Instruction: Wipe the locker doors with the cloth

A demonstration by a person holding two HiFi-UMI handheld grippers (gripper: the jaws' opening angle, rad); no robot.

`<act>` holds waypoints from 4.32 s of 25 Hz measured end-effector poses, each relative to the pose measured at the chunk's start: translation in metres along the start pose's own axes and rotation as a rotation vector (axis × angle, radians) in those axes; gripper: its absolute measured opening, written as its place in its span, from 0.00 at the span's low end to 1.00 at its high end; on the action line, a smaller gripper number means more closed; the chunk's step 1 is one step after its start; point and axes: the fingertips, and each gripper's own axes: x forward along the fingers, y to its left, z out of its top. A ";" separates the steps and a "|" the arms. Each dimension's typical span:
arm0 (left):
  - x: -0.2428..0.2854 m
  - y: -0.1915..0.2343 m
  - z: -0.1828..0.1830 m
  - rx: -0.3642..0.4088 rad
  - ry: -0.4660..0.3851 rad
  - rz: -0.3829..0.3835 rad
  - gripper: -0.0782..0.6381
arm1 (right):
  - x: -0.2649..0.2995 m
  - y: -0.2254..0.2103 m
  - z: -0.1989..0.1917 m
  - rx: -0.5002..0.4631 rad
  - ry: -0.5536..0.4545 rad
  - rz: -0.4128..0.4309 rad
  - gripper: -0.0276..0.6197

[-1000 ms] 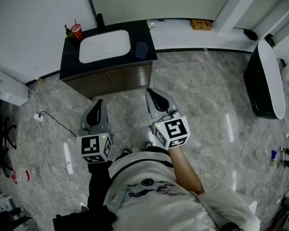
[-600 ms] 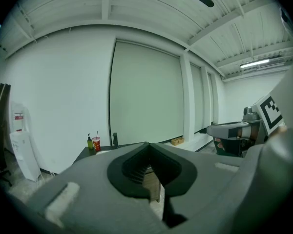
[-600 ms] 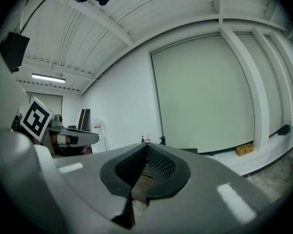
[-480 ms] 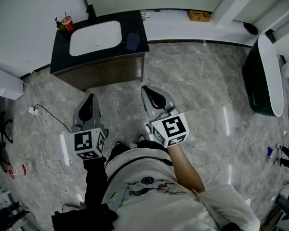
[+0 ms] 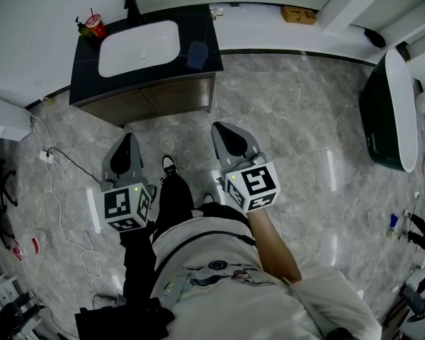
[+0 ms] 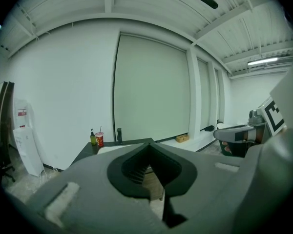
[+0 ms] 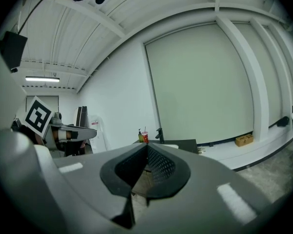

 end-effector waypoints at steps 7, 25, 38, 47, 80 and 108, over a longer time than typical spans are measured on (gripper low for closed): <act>0.079 0.045 0.018 -0.011 -0.016 -0.054 0.11 | 0.076 -0.012 0.018 -0.012 0.013 -0.051 0.05; 0.230 0.103 0.015 -0.030 0.066 -0.186 0.11 | 0.246 -0.047 -0.002 0.006 0.176 -0.150 0.05; 0.274 0.077 0.023 0.025 0.135 -0.132 0.11 | 0.331 -0.183 -0.131 -0.032 0.523 -0.082 0.19; 0.293 0.069 -0.006 0.018 0.215 -0.097 0.11 | 0.391 -0.220 -0.204 -0.161 0.757 0.036 0.39; 0.303 0.083 -0.028 0.005 0.268 -0.059 0.11 | 0.387 -0.233 -0.163 -0.180 0.528 -0.146 0.19; 0.129 0.089 -0.064 0.023 0.120 -0.119 0.11 | 0.212 -0.082 -0.061 -0.242 0.187 -0.255 0.19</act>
